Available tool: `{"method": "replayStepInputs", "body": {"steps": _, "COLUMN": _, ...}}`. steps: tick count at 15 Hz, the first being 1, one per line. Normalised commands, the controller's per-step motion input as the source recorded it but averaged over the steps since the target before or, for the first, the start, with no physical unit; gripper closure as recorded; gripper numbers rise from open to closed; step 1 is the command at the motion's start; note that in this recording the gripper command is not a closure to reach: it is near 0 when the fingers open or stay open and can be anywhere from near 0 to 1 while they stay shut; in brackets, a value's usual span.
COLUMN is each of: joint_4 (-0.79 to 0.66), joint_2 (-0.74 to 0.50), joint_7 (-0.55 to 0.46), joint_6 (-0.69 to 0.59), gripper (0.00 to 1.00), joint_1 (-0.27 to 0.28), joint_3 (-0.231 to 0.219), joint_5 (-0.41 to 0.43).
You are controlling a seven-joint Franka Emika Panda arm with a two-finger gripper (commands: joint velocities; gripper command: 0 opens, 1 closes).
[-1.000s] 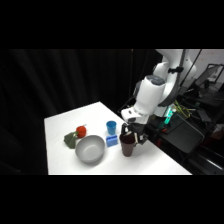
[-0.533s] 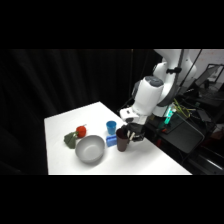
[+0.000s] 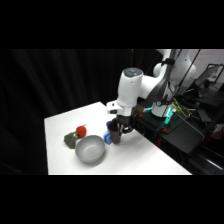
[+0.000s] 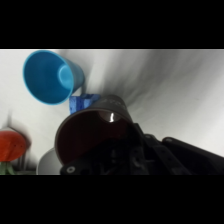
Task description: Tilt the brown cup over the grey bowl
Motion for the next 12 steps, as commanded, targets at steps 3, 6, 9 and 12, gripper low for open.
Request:
{"method": "replayStepInputs", "body": {"steps": 3, "joint_4": 0.44, "joint_2": -0.31, "joint_7": -0.72, "joint_6": -0.81, "gripper": 0.06, "joint_1": -0.127, "joint_3": 0.1, "joint_5": 0.454}}
{"method": "replayStepInputs", "body": {"steps": 6, "joint_4": 0.61, "joint_2": -0.02, "joint_7": -0.75, "joint_6": -0.69, "gripper": 0.06, "joint_1": -0.1, "joint_3": 0.06, "joint_5": 0.509}}
{"method": "replayStepInputs", "body": {"steps": 9, "joint_4": 0.77, "joint_2": 0.31, "joint_7": -0.88, "joint_6": -0.61, "gripper": 0.06, "joint_1": -0.156, "joint_3": 0.01, "joint_5": 0.734}}
{"method": "replayStepInputs", "body": {"steps": 12, "joint_4": 0.93, "joint_2": 0.62, "joint_7": -0.78, "joint_6": -0.56, "gripper": 0.06, "joint_1": -0.241, "joint_3": -0.008, "joint_5": 0.672}}
